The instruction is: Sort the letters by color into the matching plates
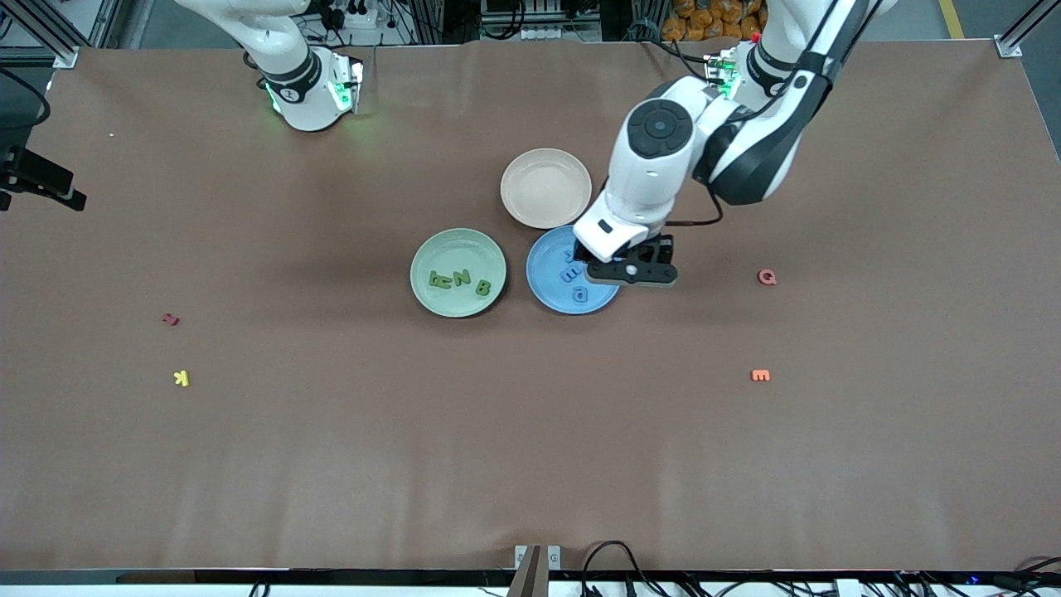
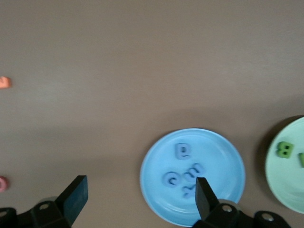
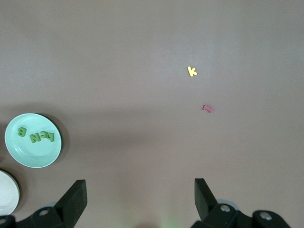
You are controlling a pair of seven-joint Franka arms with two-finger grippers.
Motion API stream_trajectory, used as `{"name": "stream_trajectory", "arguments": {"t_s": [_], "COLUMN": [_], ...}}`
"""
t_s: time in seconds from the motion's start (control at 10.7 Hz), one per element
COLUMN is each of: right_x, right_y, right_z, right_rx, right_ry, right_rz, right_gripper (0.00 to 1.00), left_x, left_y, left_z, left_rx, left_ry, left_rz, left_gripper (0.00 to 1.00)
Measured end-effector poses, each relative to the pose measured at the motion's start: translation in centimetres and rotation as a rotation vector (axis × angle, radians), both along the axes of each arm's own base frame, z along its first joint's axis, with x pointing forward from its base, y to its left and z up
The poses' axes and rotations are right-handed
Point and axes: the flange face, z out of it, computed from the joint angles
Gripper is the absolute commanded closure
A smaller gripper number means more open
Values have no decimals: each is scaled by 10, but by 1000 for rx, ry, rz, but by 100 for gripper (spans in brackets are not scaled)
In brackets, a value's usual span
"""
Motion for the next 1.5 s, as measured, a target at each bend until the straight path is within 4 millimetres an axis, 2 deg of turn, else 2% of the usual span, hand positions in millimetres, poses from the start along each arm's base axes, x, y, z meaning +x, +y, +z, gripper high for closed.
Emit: {"name": "stream_trajectory", "arguments": {"t_s": [0.28, 0.47, 0.66, 0.84, 0.94, 1.03, 1.22, 1.4, 1.5], "right_x": [5, 14, 18, 18, 17, 17, 17, 17, 18], "right_y": [0, -2, -2, -1, 0, 1, 4, 6, 6], "right_z": [4, -17, -36, -43, -44, -43, -37, -26, -23], "right_rx": [3, 4, 6, 7, 7, 7, 6, 4, 3], "right_ry": [-34, -45, -30, -22, -23, -26, -47, -76, -90], "right_rz": [-5, -33, -50, -65, -66, -65, -62, -58, -59], "right_gripper": [0, 0, 0, 0, 0, 0, 0, 0, 0], "left_x": [25, 42, 64, 83, 90, 94, 95, 91, 90], "left_y": [52, 88, 134, 178, 192, 201, 206, 210, 211], "left_z": [24, 31, 30, 37, 43, 51, 73, 111, 138], "left_rx": [48, 69, 73, 72, 71, 69, 67, 76, 79], "left_ry": [-7, 0, 8, 3, -1, -7, -21, -13, -13], "left_rz": [-81, -104, -55, -37, -32, -23, -12, -2, 6], "left_gripper": [0, 0, 0, 0, 0, 0, 0, 0, 0]}}
